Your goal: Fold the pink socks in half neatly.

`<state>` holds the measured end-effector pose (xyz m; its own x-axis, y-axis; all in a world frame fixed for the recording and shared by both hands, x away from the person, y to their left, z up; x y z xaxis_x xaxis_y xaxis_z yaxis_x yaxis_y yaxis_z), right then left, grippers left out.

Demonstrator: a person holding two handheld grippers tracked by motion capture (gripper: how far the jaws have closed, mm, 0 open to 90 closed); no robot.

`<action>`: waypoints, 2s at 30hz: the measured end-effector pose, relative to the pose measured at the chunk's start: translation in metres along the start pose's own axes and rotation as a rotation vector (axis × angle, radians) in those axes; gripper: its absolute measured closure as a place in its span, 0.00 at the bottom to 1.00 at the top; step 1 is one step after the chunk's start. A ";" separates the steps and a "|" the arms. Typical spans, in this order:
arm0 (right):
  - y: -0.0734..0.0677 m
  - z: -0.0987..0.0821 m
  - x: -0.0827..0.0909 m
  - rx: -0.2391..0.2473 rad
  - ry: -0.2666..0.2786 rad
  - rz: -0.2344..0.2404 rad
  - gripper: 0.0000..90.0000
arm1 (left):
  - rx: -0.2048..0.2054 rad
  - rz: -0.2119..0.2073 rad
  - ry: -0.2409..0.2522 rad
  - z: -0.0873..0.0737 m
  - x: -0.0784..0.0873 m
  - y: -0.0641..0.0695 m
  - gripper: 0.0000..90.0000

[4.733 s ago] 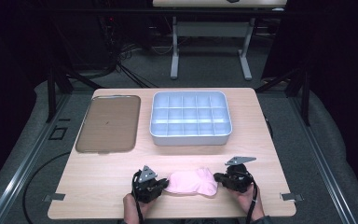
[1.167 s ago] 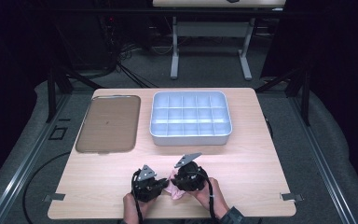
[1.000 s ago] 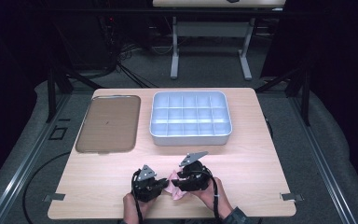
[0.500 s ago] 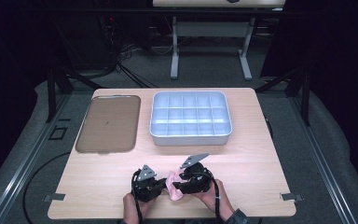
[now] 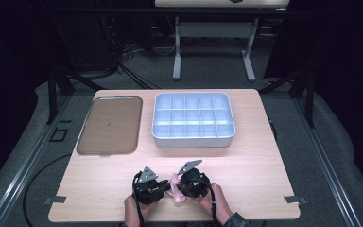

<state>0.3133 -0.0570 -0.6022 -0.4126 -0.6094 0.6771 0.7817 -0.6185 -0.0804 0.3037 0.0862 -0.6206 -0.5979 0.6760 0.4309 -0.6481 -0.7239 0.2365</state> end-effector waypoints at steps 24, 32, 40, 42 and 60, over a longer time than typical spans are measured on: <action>-0.005 0.008 0.022 0.028 0.100 0.016 0.92 | -0.027 0.009 -0.009 -0.004 0.004 0.003 0.97; -0.021 0.015 0.017 0.075 0.114 0.084 0.91 | -0.040 0.011 -0.011 -0.003 0.004 0.003 0.97; -0.024 0.009 0.003 0.078 0.106 0.137 0.91 | -0.033 0.013 -0.008 -0.003 0.004 0.003 0.97; -0.023 0.008 0.001 0.068 0.109 0.136 0.90 | -0.026 0.013 -0.011 -0.004 0.004 0.003 0.96; 0.012 0.005 0.045 -0.039 0.240 0.134 0.66 | -0.024 0.009 -0.010 -0.003 0.004 0.002 0.94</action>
<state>0.3069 -0.0888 -0.5690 -0.4091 -0.7843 0.4663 0.8202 -0.5400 -0.1889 0.2981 0.0880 -0.6213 -0.5995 0.6677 0.4414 -0.6537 -0.7267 0.2113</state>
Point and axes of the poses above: each handheld gripper's, and its own axes: x roughly backward along the jaws, z roughly out of its top, y roughly to its right, the point moved 5 cm from there along -x, roughly forward along the jaws, and after that the axes turned 12 degrees about y, right-handed, at the moved point
